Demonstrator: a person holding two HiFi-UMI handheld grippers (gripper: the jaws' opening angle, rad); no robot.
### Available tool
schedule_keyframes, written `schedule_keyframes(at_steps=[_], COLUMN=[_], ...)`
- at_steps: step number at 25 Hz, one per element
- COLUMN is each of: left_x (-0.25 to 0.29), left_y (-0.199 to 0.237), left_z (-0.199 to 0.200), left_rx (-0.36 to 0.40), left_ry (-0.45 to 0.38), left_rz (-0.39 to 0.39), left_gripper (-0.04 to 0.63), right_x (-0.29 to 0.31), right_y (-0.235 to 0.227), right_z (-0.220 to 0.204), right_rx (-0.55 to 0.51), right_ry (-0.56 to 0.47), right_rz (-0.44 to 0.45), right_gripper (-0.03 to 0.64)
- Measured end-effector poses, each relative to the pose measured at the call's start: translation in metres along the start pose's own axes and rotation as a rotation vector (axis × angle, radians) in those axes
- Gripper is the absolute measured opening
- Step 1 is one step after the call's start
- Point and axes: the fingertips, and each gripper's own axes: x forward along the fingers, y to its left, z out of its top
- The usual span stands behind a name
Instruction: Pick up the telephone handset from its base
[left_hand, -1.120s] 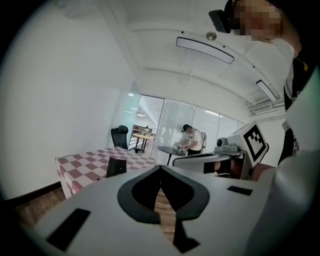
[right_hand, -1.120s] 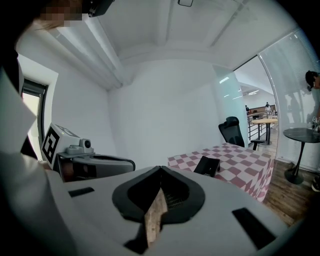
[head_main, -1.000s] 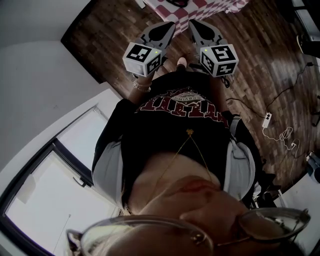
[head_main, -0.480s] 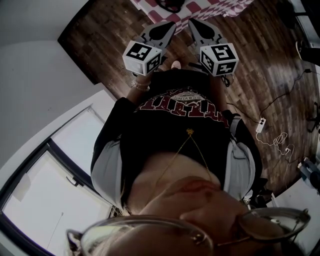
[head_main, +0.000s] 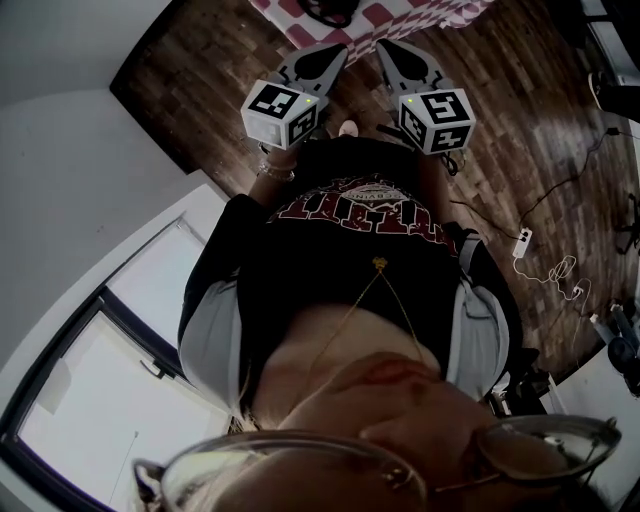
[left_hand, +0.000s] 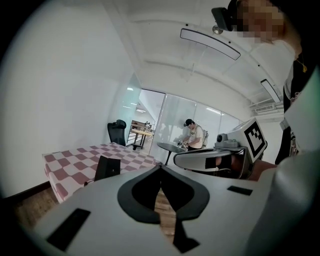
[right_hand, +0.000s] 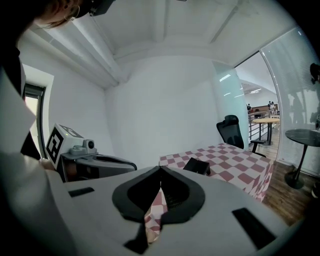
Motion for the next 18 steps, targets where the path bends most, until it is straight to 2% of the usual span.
schedule_keyframes(at_steps=[9,18], left_x=[0.023,0.038], left_y=[0.025,0.072], left_z=[0.019,0.040], left_rx=[0.024,0.052], left_ry=[0.014,0.041], left_rz=[-0.091,-0.160], left_gripper=[0.009,0.009], right_x=[0.024,0.064], right_y=[-0.019,-0.035], right_z=[0.016,0.031], right_rx=[0.023,0.048], right_ry=[-0.018,-0.021], right_rz=[-0.082,-0.162], right_gripper=[0.018,0.019])
